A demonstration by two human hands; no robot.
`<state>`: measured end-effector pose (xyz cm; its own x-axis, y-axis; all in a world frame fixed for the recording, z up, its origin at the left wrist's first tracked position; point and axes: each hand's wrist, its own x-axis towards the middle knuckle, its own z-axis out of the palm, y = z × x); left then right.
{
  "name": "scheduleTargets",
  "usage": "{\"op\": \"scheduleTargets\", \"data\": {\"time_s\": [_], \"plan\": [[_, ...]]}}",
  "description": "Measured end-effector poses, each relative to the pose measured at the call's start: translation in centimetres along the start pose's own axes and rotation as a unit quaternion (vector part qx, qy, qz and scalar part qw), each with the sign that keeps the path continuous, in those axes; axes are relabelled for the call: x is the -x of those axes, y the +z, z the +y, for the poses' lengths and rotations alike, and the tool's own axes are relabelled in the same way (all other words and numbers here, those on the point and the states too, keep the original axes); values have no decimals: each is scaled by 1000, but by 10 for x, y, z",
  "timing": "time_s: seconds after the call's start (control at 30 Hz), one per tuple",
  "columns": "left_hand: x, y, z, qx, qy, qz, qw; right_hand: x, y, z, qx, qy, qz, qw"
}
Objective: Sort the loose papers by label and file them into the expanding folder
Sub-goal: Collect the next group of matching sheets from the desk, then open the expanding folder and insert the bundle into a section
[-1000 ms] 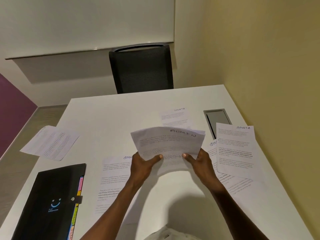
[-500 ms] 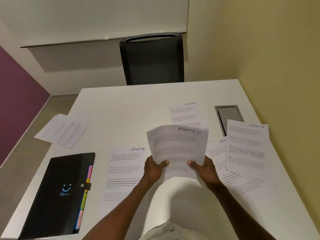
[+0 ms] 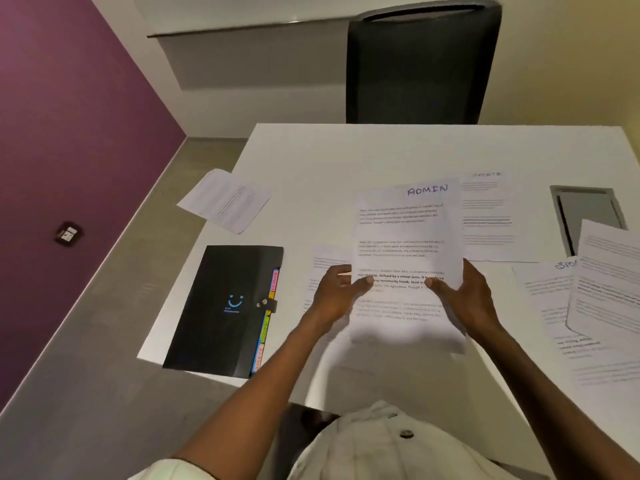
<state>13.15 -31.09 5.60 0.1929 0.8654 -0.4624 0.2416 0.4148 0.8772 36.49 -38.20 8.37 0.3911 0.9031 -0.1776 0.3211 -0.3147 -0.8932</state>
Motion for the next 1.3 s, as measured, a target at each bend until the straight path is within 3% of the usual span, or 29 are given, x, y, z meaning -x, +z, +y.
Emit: {"op": "scheduleTargets", "data": {"time_s": [0.1,0.2,0.27,0.47,0.63,0.77,0.97,1.1,1.3], "plan": [[6,-61,-25,24,13,140,990,8,26,-5,-13,22,15,1000],[10,-127,-51,-74,14,277,958,16,50,-9,-20,45,34,998],[10,-168,-69,-162,-17,307,938,21,65,-13,-20,55,46,997],[-5,-215,-105,-335,-32,245,909,34,103,-27,-36,88,82,992],[-21,-193,-109,-488,6,200,850,45,118,-35,-51,108,106,987],[-29,-186,-118,-521,22,178,834,52,118,-37,-45,111,113,986],[-29,-194,-126,-478,44,183,858,51,108,-35,-37,113,123,985],[-25,-191,-119,-486,71,170,855,50,109,-33,-42,115,120,985],[-28,-170,-117,-607,74,121,782,47,114,-33,-43,104,99,989]]}}
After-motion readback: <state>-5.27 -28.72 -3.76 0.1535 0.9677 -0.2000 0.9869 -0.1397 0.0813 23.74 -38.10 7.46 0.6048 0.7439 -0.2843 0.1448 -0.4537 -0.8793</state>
